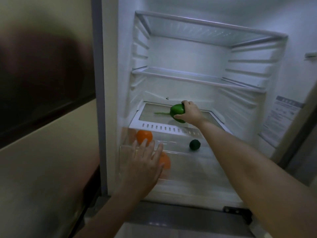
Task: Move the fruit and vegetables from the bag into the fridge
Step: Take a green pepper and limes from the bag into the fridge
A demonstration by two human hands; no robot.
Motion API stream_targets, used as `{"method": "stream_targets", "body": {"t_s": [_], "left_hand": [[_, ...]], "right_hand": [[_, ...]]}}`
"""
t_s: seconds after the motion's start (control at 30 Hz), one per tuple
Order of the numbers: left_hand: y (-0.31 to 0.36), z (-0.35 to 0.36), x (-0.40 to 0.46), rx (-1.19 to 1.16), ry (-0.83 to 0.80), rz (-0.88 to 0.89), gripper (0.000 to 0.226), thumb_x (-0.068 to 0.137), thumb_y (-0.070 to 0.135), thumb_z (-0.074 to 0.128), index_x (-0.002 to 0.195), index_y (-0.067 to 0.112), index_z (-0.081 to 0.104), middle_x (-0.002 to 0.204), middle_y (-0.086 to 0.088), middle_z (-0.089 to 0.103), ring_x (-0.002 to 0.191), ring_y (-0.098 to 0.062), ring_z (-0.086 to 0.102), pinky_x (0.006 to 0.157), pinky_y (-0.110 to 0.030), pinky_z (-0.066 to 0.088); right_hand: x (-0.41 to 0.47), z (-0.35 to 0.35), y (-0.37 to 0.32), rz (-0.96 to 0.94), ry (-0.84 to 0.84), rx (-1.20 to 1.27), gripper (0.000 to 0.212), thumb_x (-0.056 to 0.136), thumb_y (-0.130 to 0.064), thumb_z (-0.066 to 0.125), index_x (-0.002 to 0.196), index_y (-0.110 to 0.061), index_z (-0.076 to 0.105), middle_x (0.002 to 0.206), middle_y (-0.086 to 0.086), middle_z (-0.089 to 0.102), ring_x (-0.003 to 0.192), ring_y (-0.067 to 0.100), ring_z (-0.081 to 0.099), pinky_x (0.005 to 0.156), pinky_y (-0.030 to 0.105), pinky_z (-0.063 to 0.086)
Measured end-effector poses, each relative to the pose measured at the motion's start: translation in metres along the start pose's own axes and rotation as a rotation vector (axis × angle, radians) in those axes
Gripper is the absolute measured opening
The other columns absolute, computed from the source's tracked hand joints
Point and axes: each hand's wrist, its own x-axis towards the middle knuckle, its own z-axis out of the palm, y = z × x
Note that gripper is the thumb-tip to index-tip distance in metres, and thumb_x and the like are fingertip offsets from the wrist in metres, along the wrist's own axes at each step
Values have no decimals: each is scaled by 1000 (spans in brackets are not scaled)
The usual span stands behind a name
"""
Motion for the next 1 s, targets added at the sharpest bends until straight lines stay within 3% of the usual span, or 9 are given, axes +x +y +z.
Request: {"method": "stream_targets", "body": {"t_s": [0.13,0.33,0.47,0.7,0.9,1.0], "left_hand": [[-1,2,1,-6,15,6,58,86,47,50,135,17,44,135,-11,54,127,-31,49,105,-56,36],[3,-9,-1,15,-10,4,56,84,45,51,132,15,50,132,-13,56,124,-32,51,104,-55,36],[13,-26,-9,25,-9,-6,55,84,42,59,131,13,52,131,-15,56,123,-34,51,102,-56,37],[46,-44,-64,-64,8,-73,48,83,26,64,125,5,56,127,-19,57,119,-39,52,101,-55,39],[82,-36,-122,-139,-142,-64,43,84,21,64,123,2,57,125,-20,59,117,-38,54,99,-55,42],[94,-32,-135,-163,-190,22,43,81,20,68,119,1,59,121,-22,60,111,-39,57,94,-53,45]], "right_hand": [[-13,-2,0,-29,80,-20,75,79,-42,70,139,-11,35,133,11,43,120,25,42,103,41,40],[-83,-16,-32,-37,213,0,49,93,-39,51,133,-14,43,135,9,44,125,25,39,102,42,39],[-160,-23,-48,-121,289,-14,46,97,-35,44,136,-11,43,144,10,39,139,26,26,114,44,25],[-286,-20,-44,-127,371,-37,40,96,-28,47,129,-7,51,138,14,47,136,31,33,114,45,27],[-370,4,-24,-49,405,-110,32,91,-18,57,117,0,60,119,20,60,115,37,53,102,41,40],[-401,15,-18,31,341,-148,36,93,-19,54,122,1,58,125,21,57,121,37,49,108,43,37]]}}
